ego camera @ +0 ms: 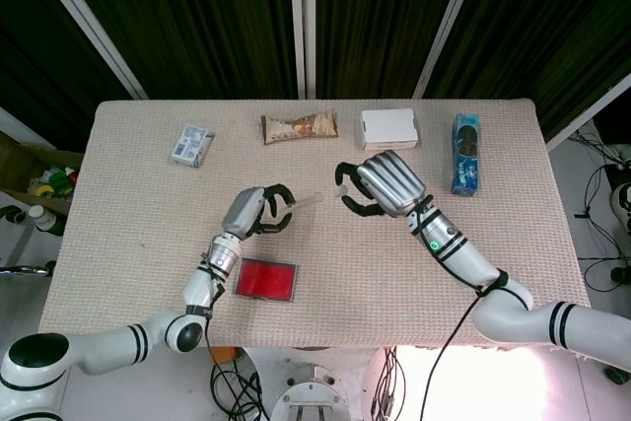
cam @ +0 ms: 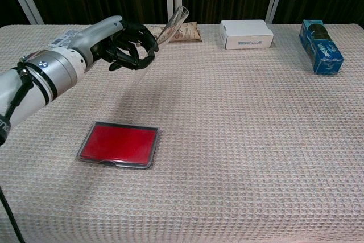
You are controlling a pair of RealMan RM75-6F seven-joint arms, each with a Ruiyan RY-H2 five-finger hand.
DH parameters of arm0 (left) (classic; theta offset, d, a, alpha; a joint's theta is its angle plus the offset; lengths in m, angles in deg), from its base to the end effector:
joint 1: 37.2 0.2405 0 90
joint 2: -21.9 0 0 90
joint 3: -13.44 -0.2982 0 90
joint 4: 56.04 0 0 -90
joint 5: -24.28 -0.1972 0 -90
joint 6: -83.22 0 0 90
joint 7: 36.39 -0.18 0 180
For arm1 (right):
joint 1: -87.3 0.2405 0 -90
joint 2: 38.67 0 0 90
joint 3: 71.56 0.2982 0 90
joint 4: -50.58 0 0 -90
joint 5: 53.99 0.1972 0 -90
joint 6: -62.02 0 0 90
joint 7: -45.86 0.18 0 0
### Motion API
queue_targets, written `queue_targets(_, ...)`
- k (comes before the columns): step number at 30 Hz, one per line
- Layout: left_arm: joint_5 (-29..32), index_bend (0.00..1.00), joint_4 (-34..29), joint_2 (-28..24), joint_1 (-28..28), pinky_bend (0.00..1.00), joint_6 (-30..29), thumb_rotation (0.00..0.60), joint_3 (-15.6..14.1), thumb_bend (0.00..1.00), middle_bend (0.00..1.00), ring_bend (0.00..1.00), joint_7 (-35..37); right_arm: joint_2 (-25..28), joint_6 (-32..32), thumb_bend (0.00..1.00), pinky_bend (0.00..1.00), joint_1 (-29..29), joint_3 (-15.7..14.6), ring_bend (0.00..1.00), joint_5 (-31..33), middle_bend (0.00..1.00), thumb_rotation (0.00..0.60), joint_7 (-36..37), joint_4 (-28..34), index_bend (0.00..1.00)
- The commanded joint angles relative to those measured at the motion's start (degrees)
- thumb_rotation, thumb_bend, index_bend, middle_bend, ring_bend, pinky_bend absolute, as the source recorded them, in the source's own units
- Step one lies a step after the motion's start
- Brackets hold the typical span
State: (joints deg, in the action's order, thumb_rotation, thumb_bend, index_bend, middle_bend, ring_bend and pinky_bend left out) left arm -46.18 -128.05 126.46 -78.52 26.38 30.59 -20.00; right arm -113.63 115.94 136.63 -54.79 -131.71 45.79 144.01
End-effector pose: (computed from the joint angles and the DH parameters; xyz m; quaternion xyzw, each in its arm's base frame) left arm -0.1367 0.4051 -0.0746 -0.5608 -0.5729 -0.5366 0.2633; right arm -0.0682 -0.4230 0.0792 0.7426 -0.3120 0.5065 0.3077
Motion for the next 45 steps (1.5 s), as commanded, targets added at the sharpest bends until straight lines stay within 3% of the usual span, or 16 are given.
queue_targets(1,-0.3,0.63,0.0,0.3,-0.1,0.88,-0.2,0.6,0.0,0.57,0.62,0.63,0.7,-0.5,0.1,0.48,1.0,0.4,0.0,0.99,0.2,0.88,0.6,-0.5,-0.2,0.74)
queue_targets(45,-0.4,0.63,-2.4,-0.2,-0.6,0.88,0.3,0.6,0.6,0.57,0.62,0.63,3.6,-5.0,0.4,0.48,1.0,2.9,-1.5,0.99,0.5,0.88,0.6,-1.8,-2.6,0.74)
